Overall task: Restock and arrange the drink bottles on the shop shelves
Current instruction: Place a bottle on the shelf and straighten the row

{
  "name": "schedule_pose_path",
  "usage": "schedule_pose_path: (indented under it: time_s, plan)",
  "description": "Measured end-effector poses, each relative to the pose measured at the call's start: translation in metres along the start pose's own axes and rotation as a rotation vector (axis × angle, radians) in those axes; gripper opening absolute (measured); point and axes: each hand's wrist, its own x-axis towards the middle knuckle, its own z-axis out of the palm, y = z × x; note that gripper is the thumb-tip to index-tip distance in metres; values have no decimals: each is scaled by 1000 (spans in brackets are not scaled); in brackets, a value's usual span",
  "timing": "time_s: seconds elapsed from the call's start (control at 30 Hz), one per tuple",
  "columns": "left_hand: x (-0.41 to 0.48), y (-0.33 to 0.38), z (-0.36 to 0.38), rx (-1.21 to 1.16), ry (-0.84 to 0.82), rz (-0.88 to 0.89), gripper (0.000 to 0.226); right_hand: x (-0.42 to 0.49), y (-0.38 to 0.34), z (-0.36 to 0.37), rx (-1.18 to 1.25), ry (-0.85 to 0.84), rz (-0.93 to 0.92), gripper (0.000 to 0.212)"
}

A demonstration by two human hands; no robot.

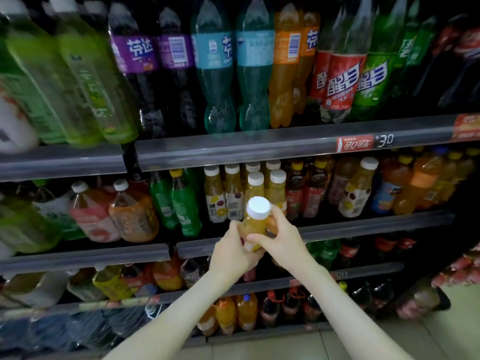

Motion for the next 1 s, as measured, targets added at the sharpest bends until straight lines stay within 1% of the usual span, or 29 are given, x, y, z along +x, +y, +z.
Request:
schedule_pose_path:
  time_s: [0.07,0.1,0.17,0.23,0.3,0.4,0.47,0.57,0.63,0.7,0.87,0.93,1.0]
  plan:
    - [-5,-20,-9,-33,11,-73,53,10,5,1,-4,-38,-12,52]
    - [-7,-30,-13,-58,13,-97,56,15,10,-2,-36,-9,-5,49]
    - [-9,-44,-21,-95,3,-129,61,27,24,-10,-143,124,62,48]
    - [-9,-53,-29,-107,4,-148,60,39,41,-17,-214,258,179,54]
    - [-6,-59,-34,-144,20,-172,60,52,55,-19,-244,304,272,66]
    - [-1,-62,-35,-192,41,-221,66,74,69,-14,-252,273,320,79]
    - [1,-60,-36,-183,43,-219,62,88,75,-8,-258,275,319,82]
    - [3,-57,-36,-149,41,-212,60,101,83,-4,-270,325,301,71]
    - [4,-57,-35,-129,39,-219,60,104,86,-4,-293,325,293,60]
    - [8,-56,-32,-121,40,-228,60,107,90,-7,-310,321,278,55]
    - [16,-51,-25,-124,49,-233,60,109,94,-8,-344,376,298,59]
    - [19,-48,-22,-124,48,-229,61,111,96,-10,-368,355,316,67]
    - [21,-45,-21,-119,47,-223,61,111,95,-12,-403,327,319,70]
